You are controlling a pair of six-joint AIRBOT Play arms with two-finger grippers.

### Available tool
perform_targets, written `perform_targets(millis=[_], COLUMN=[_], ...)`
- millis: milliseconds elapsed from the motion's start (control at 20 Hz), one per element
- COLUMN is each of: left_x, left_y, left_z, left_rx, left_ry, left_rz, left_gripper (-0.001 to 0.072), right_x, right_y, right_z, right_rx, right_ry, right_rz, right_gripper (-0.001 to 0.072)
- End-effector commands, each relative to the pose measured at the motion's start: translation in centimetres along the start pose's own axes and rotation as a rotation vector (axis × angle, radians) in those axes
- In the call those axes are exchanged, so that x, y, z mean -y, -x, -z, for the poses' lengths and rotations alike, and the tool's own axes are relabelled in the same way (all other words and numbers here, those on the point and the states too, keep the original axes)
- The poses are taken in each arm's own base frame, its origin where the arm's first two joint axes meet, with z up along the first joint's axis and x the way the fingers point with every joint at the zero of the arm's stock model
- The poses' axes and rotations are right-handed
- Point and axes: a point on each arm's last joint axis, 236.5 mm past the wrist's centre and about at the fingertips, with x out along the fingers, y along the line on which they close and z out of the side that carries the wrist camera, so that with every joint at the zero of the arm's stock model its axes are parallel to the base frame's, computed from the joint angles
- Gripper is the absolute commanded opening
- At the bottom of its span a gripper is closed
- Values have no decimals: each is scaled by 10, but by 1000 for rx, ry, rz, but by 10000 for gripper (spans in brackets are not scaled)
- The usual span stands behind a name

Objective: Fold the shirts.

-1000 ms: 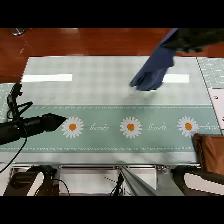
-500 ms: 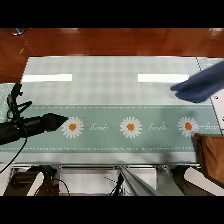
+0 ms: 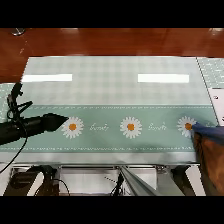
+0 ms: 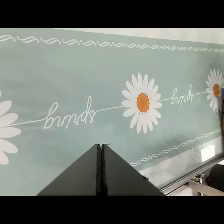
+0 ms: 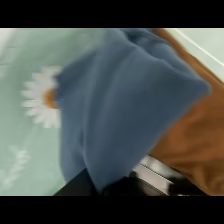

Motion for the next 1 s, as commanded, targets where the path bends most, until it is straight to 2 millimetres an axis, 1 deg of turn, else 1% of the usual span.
perform_targets(millis=[0, 50, 100, 150, 200, 250, 300, 350, 400, 450, 500, 550, 600, 650, 700, 750, 800, 850, 900, 950], left_x=[-1, -2, -2, -2, -3, -5, -9, -11, -12, -9, -4, 3, 16, 33, 54, 77, 97, 112, 118, 116], left_y=[0, 0, 0, 0, 0, -2, -3, -5, -6, -7, -7, -7, -5, -4, -1, -1, 0, -2, -6, -14], left_z=[-7, -10, -12, -13, -14, -15, -21, -32, -42, -53, -65, -78, -95, -113, -131, -146, -154, -156, -155, -153], left_rx=[30, 42, 50, 54, 54, 54, 67, 89, 94, 82, 58, 40, 33, 40, 53, 63, 65, 59, 65, 76], left_ry=[-15, -15, -15, -16, -41, -86, -87, -79, -75, -93, -106, -113, -120, -128, -150, -196, -265, -346, -415, -459], left_rz=[-5, -7, -8, -10, -11, -17, -25, -35, -39, -37, -30, -18, 13, 57, 103, 139, 148, 122, 64, 3], left_gripper=[21, 21, 20, 21, 21, 20, 20, 21, 21, 20, 20, 20, 20, 20, 19, 18, 17, 17, 17, 17], right_x=[74, 87, 97, 94, 85, 70, 59, 50, 35, 9, -35, -89, -151, -205, -253, -289, -319, -339, -351, -356], right_y=[-7, -9, -12, -15, -20, -26, -29, -30, -29, -27, -19, -5, 21, 49, 75, 89, 88, 75, 54, 30], right_z=[37, 44, 49, 47, 44, 39, 33, 24, 11, -6, -26, -41, -54, -57, -49, -31, -1, 33, 69, 101], right_rx=[26, 27, 16, 12, 2, -3, 5, 26, 56, 94, 142, 186, 243, 276, 306, 322, 314, 287, 252, 227], right_ry=[-200, -241, -268, -259, -219, -158, -122, -95, -60, -25, 20, 87, 155, 201, 282, 384, 521, 666, 827, 969], right_rz=[238, 292, 336, 326, 286, 223, 182, 153, 109, 17, -145, -341, -573, -772, -934, -1024, -1046, -1013, -939, -852], right_gripper=[37, 264, 611, 622, 622, 621, 618, 607, 531, 412, 313, 49, 19, 19, 20, 19, 20, 20, 20, 20])
